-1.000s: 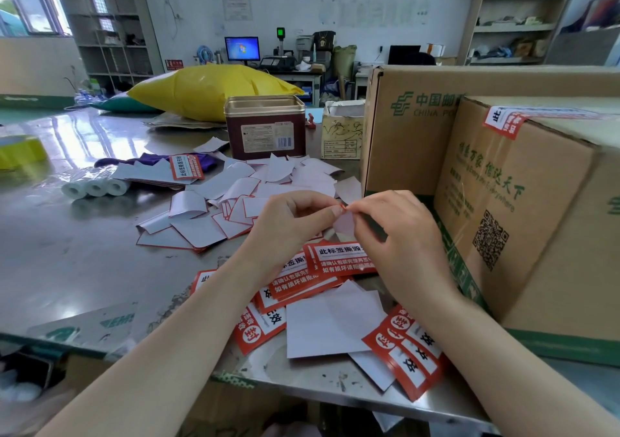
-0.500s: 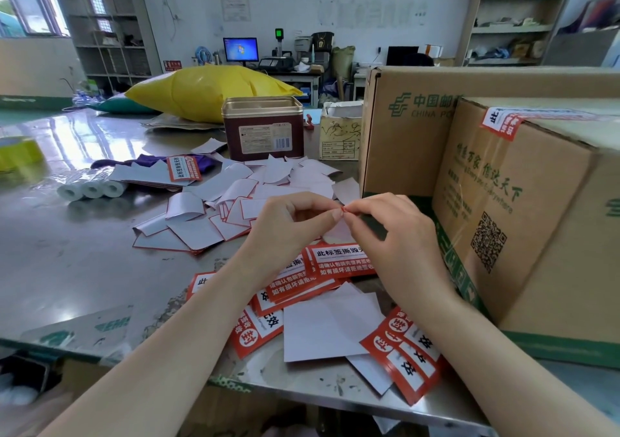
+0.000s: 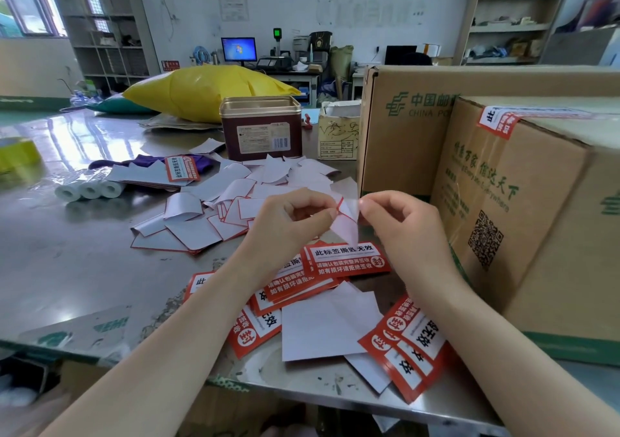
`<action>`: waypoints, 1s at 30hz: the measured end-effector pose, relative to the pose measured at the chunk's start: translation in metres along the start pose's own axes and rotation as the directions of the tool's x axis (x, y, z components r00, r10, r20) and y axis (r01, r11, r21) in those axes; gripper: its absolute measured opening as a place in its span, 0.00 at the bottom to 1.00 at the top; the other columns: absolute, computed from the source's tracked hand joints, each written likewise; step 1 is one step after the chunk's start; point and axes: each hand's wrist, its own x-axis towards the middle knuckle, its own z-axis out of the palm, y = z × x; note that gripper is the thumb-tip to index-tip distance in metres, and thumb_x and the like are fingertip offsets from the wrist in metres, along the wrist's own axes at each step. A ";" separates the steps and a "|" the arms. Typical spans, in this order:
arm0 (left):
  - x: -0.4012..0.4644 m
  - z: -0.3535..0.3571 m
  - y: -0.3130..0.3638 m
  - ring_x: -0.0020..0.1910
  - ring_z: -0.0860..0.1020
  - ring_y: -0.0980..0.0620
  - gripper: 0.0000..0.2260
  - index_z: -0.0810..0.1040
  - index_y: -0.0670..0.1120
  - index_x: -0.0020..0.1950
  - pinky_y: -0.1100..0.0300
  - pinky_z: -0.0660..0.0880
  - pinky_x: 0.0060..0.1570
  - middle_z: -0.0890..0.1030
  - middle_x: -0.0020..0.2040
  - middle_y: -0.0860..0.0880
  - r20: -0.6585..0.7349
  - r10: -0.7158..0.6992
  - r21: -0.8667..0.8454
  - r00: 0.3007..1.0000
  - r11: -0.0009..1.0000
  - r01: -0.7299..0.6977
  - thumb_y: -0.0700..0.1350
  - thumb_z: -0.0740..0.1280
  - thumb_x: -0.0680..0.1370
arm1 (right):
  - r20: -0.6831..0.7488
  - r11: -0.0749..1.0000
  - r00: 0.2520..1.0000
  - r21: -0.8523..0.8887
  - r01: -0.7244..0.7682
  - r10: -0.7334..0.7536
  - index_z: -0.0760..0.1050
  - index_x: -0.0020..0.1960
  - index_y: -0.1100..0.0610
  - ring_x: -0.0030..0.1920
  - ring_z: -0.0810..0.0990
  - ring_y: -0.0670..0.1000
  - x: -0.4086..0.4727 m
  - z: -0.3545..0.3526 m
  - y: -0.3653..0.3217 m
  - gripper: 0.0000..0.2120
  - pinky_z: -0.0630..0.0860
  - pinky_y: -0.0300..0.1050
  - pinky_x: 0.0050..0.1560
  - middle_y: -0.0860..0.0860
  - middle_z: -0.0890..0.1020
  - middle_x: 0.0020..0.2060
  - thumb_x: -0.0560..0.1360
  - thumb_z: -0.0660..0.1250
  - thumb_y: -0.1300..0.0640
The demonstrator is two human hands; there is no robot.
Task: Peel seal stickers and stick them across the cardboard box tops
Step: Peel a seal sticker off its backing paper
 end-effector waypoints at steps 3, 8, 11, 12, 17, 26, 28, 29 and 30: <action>0.002 -0.001 -0.001 0.41 0.78 0.64 0.06 0.79 0.49 0.43 0.72 0.74 0.42 0.80 0.41 0.54 -0.050 -0.053 -0.045 0.997 0.998 0.051 0.41 0.64 0.77 | -0.012 0.988 0.997 0.128 -0.080 0.083 0.77 0.47 0.48 0.39 0.80 0.41 0.001 -0.001 0.001 0.07 0.77 0.33 0.37 0.43 0.81 0.39 0.77 0.60 0.51; 0.003 0.001 -0.005 0.52 0.81 0.46 0.11 0.75 0.46 0.49 0.48 0.77 0.56 0.81 0.53 0.42 0.189 -0.176 -0.241 0.966 0.945 0.220 0.53 0.64 0.76 | 0.063 0.987 0.996 0.140 -0.074 0.065 0.77 0.52 0.52 0.41 0.82 0.47 0.000 0.001 0.000 0.09 0.81 0.40 0.40 0.47 0.82 0.42 0.77 0.60 0.50; 0.003 0.003 -0.004 0.48 0.83 0.47 0.12 0.76 0.45 0.53 0.48 0.79 0.53 0.83 0.50 0.44 0.138 -0.157 -0.137 0.978 0.975 0.176 0.52 0.63 0.77 | 0.097 0.989 0.994 0.138 -0.058 0.045 0.76 0.54 0.52 0.43 0.82 0.47 -0.001 0.002 -0.001 0.10 0.80 0.40 0.42 0.48 0.82 0.44 0.78 0.60 0.50; 0.003 0.003 -0.004 0.47 0.83 0.47 0.10 0.76 0.44 0.52 0.49 0.79 0.52 0.83 0.49 0.44 0.101 -0.158 -0.139 0.982 0.975 0.171 0.49 0.63 0.78 | 0.098 0.989 0.994 0.136 -0.052 0.038 0.76 0.54 0.52 0.44 0.82 0.47 -0.001 0.002 -0.001 0.10 0.80 0.40 0.43 0.48 0.82 0.45 0.78 0.59 0.51; 0.006 0.001 -0.007 0.46 0.84 0.46 0.06 0.76 0.42 0.50 0.56 0.81 0.47 0.83 0.49 0.41 0.086 -0.288 -0.349 0.954 0.888 0.300 0.43 0.61 0.79 | 0.088 0.984 0.996 0.177 -0.027 0.012 0.75 0.51 0.51 0.43 0.82 0.47 -0.001 0.003 -0.002 0.08 0.80 0.38 0.41 0.47 0.82 0.43 0.77 0.60 0.51; 0.011 -0.002 -0.018 0.29 0.74 0.57 0.05 0.77 0.45 0.49 0.57 0.76 0.45 0.79 0.29 0.53 0.090 -0.353 -0.124 0.931 0.924 0.362 0.44 0.62 0.79 | 0.058 0.955 0.998 0.291 -0.055 0.040 0.77 0.46 0.50 0.46 0.82 0.48 0.000 0.001 -0.005 0.08 0.82 0.47 0.43 0.38 0.79 0.52 0.77 0.59 0.52; 0.012 -0.004 -0.018 0.29 0.74 0.57 0.05 0.77 0.45 0.47 0.57 0.75 0.45 0.78 0.30 0.52 0.086 -0.371 -0.141 0.925 0.914 0.380 0.43 0.62 0.79 | 0.080 0.951 0.996 0.301 -0.070 0.048 0.76 0.42 0.47 0.42 0.83 0.49 0.000 0.000 -0.004 0.09 0.82 0.48 0.41 0.41 0.82 0.42 0.77 0.59 0.52; 0.012 -0.004 -0.017 0.30 0.74 0.56 0.05 0.77 0.45 0.46 0.58 0.75 0.44 0.79 0.32 0.50 0.082 -0.377 -0.147 0.923 0.911 0.385 0.43 0.62 0.79 | 0.081 0.956 0.996 0.287 -0.069 0.047 0.76 0.41 0.48 0.40 0.83 0.48 -0.001 -0.001 -0.004 0.10 0.81 0.46 0.39 0.42 0.83 0.38 0.78 0.59 0.52; 0.012 -0.005 -0.016 0.31 0.75 0.57 0.05 0.77 0.45 0.45 0.60 0.75 0.42 0.80 0.34 0.49 0.076 -0.380 -0.143 0.922 0.911 0.387 0.43 0.62 0.79 | 0.075 0.963 0.996 0.261 -0.059 0.041 0.76 0.41 0.48 0.39 0.83 0.47 -0.001 -0.002 -0.004 0.10 0.80 0.43 0.37 0.43 0.82 0.35 0.78 0.58 0.51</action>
